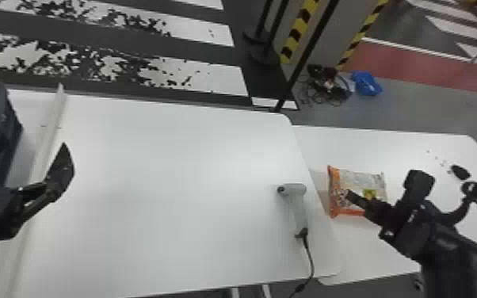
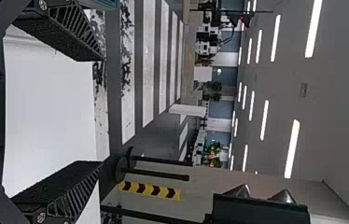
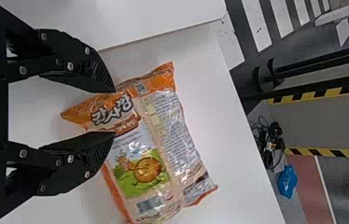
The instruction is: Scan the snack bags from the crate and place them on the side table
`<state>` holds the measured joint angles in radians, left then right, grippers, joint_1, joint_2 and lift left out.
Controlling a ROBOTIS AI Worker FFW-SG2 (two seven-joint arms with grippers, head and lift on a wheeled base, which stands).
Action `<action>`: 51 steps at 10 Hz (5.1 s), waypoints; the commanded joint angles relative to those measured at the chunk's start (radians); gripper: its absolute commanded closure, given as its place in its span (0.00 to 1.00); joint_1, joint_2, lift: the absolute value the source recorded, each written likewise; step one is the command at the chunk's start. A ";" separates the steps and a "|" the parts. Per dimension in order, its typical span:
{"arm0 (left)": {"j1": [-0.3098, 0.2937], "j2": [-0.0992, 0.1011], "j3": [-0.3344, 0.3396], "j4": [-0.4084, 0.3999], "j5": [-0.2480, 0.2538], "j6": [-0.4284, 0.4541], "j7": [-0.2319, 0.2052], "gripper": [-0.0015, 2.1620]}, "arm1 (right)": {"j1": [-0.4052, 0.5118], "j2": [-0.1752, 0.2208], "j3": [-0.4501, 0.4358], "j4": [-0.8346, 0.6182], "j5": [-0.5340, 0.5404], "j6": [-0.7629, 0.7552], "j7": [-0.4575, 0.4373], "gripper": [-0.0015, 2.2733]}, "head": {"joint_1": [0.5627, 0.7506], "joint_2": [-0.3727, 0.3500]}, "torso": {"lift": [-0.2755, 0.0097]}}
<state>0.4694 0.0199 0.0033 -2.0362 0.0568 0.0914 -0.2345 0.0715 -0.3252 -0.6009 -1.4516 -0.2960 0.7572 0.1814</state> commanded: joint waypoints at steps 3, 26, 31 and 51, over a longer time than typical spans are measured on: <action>0.001 0.000 -0.002 -0.006 0.001 0.000 0.004 0.04 | 0.094 0.044 -0.004 -0.217 0.001 0.009 -0.010 0.02 | 0.70 0.03 | 0.79; -0.022 0.064 0.158 -0.118 0.023 0.187 -0.022 0.04 | 0.521 0.255 0.653 -0.517 0.244 -0.902 -0.255 0.04 | 0.70 0.48 | 0.79; -0.221 0.250 0.302 0.030 0.040 0.322 -0.074 0.04 | 0.550 0.253 0.659 -0.506 0.294 -0.902 -0.255 0.04 | 0.70 0.72 | 0.79; -0.828 0.336 0.041 1.007 -0.305 0.417 -0.404 0.05 | 0.479 0.221 0.737 -0.467 0.339 -0.828 -0.261 0.04 | 0.70 0.86 | 0.79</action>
<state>-0.3475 0.3542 0.0558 -1.0543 -0.2466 0.5075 -0.6370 0.5561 -0.1051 0.1339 -1.9251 0.0435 -0.0711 -0.0798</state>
